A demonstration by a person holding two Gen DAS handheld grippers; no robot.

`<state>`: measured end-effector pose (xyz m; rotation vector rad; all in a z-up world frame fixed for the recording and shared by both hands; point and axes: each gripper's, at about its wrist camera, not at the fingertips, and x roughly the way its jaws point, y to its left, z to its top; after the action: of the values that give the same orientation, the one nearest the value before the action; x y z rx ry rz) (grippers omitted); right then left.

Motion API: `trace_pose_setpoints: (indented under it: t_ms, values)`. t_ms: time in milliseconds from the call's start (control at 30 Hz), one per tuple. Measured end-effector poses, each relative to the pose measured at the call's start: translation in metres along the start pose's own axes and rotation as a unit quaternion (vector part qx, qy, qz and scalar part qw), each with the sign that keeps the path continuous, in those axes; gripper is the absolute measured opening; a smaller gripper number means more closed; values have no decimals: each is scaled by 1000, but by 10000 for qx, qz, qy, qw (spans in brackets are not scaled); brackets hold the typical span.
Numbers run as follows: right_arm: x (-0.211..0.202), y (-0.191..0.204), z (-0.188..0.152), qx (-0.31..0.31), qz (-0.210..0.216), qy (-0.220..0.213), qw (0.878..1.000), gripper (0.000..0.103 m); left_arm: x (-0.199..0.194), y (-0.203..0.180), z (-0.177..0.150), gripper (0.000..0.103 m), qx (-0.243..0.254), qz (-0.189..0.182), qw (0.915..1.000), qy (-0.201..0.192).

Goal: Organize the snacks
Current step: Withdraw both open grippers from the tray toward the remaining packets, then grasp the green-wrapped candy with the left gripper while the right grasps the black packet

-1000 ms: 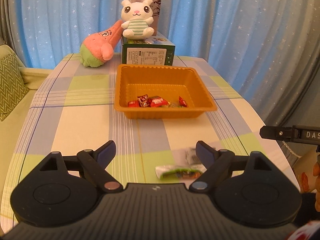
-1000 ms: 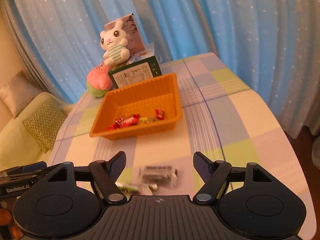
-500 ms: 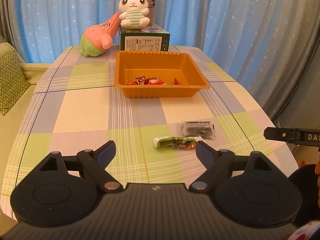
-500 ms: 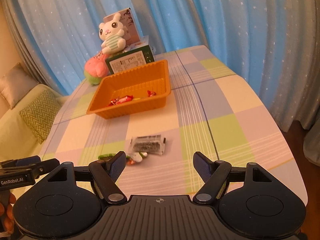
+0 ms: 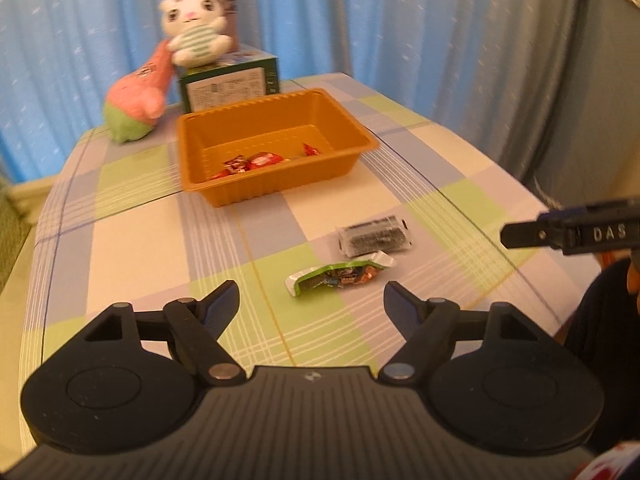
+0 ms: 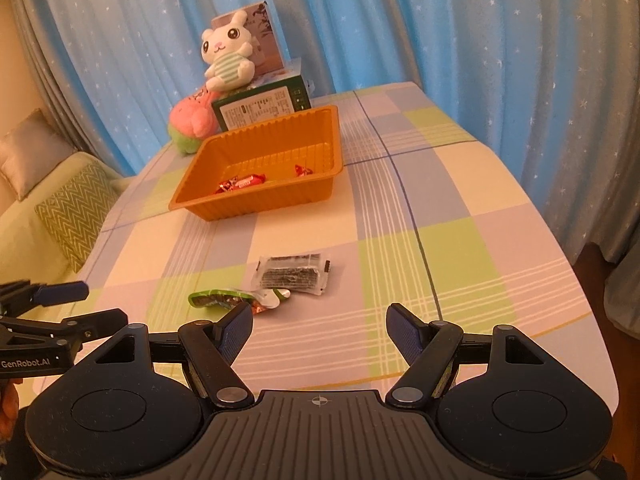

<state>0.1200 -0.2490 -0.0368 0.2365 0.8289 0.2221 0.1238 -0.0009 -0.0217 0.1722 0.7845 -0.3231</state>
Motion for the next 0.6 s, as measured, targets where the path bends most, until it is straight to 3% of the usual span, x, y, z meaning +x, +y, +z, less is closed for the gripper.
trace_pose_setpoints:
  t_ms: [300, 600]
  values:
    - [33, -9, 5, 53, -25, 180, 9998, 74, 48, -9, 2, 64, 1073, -277, 9935, 243]
    - [73, -20, 12, 188, -47, 386, 9991, 74, 95, -23, 12, 57, 2294, -745, 9696, 401]
